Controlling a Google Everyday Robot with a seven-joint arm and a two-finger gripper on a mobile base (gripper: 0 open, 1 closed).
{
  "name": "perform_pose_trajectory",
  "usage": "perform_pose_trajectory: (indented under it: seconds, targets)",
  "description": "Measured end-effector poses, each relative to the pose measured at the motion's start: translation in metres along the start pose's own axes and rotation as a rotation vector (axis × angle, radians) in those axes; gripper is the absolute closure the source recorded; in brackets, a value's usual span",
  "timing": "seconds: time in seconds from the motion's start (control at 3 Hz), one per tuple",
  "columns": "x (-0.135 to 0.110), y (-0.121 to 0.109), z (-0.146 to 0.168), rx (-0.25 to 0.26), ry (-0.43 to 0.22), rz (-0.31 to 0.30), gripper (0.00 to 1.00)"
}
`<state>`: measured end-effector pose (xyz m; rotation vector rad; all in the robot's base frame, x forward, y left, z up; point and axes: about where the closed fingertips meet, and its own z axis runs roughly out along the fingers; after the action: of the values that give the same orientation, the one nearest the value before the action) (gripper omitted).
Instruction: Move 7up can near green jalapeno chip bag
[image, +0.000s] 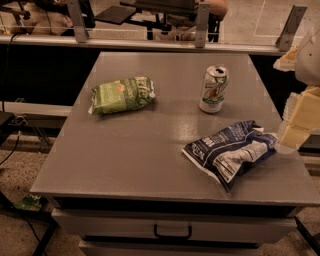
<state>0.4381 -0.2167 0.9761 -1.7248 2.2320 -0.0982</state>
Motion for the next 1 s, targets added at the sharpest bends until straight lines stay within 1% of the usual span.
perform_pose_trajectory:
  seconds: [0.67,1.0]
  targets:
    - [-0.009,-0.024,0.009,0.024,-0.020,0.034,0.00]
    - [-0.015,-0.056,0.027,0.037,-0.050,0.087,0.00]
